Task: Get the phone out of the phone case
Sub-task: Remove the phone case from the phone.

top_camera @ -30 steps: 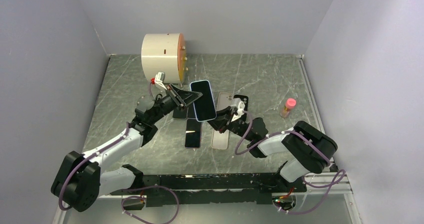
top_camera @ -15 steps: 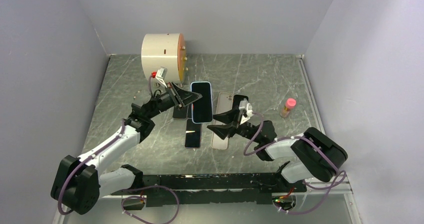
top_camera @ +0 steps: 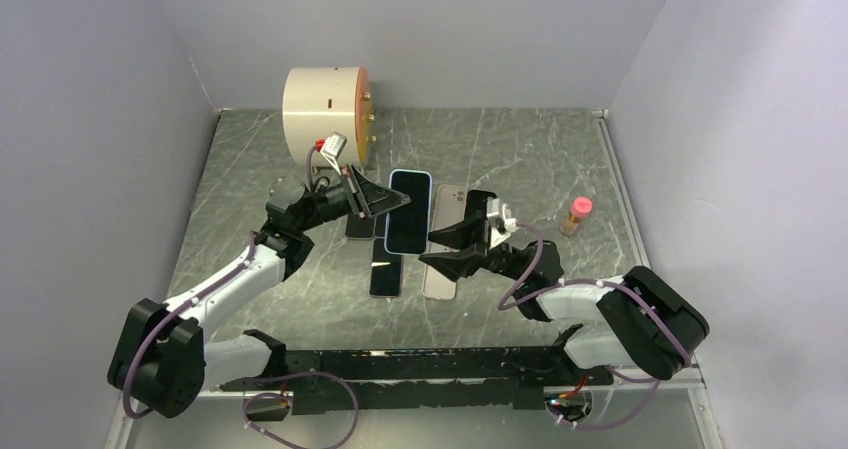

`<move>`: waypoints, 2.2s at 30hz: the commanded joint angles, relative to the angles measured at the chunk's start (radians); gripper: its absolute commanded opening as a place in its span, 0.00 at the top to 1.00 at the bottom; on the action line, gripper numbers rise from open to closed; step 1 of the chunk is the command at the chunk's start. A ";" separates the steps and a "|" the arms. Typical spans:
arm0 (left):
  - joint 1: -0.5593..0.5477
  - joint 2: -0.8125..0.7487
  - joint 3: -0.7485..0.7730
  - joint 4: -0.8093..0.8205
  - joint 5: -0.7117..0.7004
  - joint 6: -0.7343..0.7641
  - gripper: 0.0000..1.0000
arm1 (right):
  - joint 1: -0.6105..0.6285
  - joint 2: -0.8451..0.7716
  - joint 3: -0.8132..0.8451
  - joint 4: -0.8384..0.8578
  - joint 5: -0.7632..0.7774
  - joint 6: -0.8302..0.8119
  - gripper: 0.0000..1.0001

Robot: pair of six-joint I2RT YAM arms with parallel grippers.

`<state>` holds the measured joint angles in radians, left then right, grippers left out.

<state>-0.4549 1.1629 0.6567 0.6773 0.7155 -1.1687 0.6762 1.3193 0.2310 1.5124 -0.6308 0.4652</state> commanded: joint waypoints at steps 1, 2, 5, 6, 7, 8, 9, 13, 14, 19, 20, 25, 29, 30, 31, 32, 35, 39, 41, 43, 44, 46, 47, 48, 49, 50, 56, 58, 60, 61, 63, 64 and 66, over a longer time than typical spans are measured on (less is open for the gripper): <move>0.003 -0.005 0.049 0.132 0.057 -0.033 0.98 | -0.006 -0.027 0.050 0.200 -0.048 0.031 0.45; 0.003 -0.007 0.050 0.128 0.060 -0.028 0.98 | -0.006 -0.030 0.051 0.198 -0.049 0.030 0.45; 0.003 -0.014 0.058 0.116 0.073 -0.017 0.98 | -0.021 -0.027 0.045 0.198 -0.027 0.031 0.48; 0.003 -0.014 0.059 0.117 0.080 -0.016 0.98 | -0.031 -0.024 0.043 0.197 -0.019 0.039 0.50; 0.003 -0.013 0.061 0.117 0.086 -0.018 0.98 | -0.045 -0.021 0.041 0.199 -0.012 0.052 0.51; 0.003 -0.012 0.061 0.121 0.092 -0.021 0.98 | -0.055 -0.018 0.039 0.199 -0.006 0.064 0.52; 0.003 -0.009 0.061 0.128 0.099 -0.026 0.98 | -0.063 -0.016 0.039 0.198 -0.005 0.066 0.53; 0.003 0.009 0.066 0.175 0.130 -0.058 0.98 | -0.079 -0.007 0.038 0.198 -0.004 0.066 0.57; 0.003 0.015 0.069 0.185 0.141 -0.068 0.98 | -0.083 -0.004 0.041 0.198 -0.005 0.071 0.58; -0.001 0.051 0.069 0.279 0.170 -0.127 0.98 | -0.084 0.012 0.066 0.179 -0.034 0.091 0.62; -0.003 0.059 0.070 0.290 0.174 -0.136 0.98 | -0.084 0.012 0.072 0.169 -0.037 0.091 0.62; -0.037 0.103 0.073 0.324 0.186 -0.138 0.98 | -0.084 0.013 0.096 0.131 -0.030 0.100 0.63; -0.051 0.122 0.072 0.313 0.188 -0.109 0.98 | -0.084 0.011 0.119 0.122 -0.027 0.117 0.63; -0.051 0.121 0.070 0.289 0.184 -0.086 0.98 | -0.084 0.011 0.124 0.130 -0.029 0.127 0.63; -0.052 0.118 0.068 0.257 0.181 -0.061 0.98 | -0.084 0.013 0.128 0.141 -0.027 0.138 0.63; -0.053 0.113 0.066 0.223 0.173 -0.036 0.98 | -0.084 0.016 0.131 0.153 -0.026 0.150 0.63; -0.058 0.114 0.053 0.159 0.158 0.015 0.98 | -0.085 0.032 0.146 0.183 -0.019 0.194 0.63; -0.063 0.147 0.031 0.190 0.162 0.010 0.98 | -0.086 0.050 0.157 0.200 0.004 0.236 0.63; -0.062 0.168 0.021 0.217 0.168 -0.004 0.98 | -0.086 0.045 0.158 0.199 0.014 0.236 0.63; -0.065 0.188 0.011 0.236 0.173 -0.008 0.98 | -0.085 0.035 0.159 0.197 0.021 0.237 0.63; -0.065 0.194 0.007 0.236 0.175 -0.001 0.98 | -0.091 0.031 0.159 0.196 0.026 0.239 0.63; -0.066 0.199 -0.003 0.214 0.174 0.022 0.98 | -0.101 0.023 0.163 0.197 0.034 0.255 0.63; -0.067 0.199 -0.008 0.199 0.171 0.037 0.98 | -0.105 0.020 0.165 0.196 0.039 0.267 0.63; -0.067 0.198 -0.012 0.185 0.168 0.054 0.98 | -0.109 0.020 0.168 0.198 0.047 0.277 0.63; -0.069 0.195 -0.014 0.164 0.163 0.072 0.98 | -0.112 0.019 0.170 0.198 0.052 0.282 0.62; -0.070 0.194 -0.016 0.142 0.158 0.091 0.98 | -0.114 0.018 0.172 0.198 0.057 0.286 0.62; -0.081 0.194 -0.020 0.070 0.151 0.168 0.98 | -0.127 0.018 0.180 0.198 0.069 0.307 0.62; -0.085 0.201 -0.019 0.069 0.152 0.171 0.98 | -0.131 0.023 0.188 0.198 0.070 0.318 0.62; -0.090 0.215 -0.019 0.078 0.153 0.168 0.98 | -0.130 0.031 0.201 0.199 0.065 0.328 0.62; -0.092 0.223 -0.019 0.084 0.156 0.165 0.98 | -0.130 0.036 0.208 0.199 0.060 0.331 0.62; -0.093 0.236 -0.017 0.075 0.153 0.170 0.98 | -0.132 0.045 0.219 0.201 0.052 0.340 0.62; -0.093 0.241 -0.015 0.058 0.147 0.181 0.98 | -0.131 0.049 0.225 0.201 0.049 0.345 0.62; -0.092 0.238 -0.006 -0.022 0.116 0.224 0.98 | -0.132 0.056 0.227 0.200 0.041 0.348 0.64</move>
<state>-0.5056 1.3594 0.6693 0.8742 0.7834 -1.0435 0.5461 1.3918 0.3370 1.3479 -0.6613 0.7841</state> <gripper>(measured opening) 0.147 0.376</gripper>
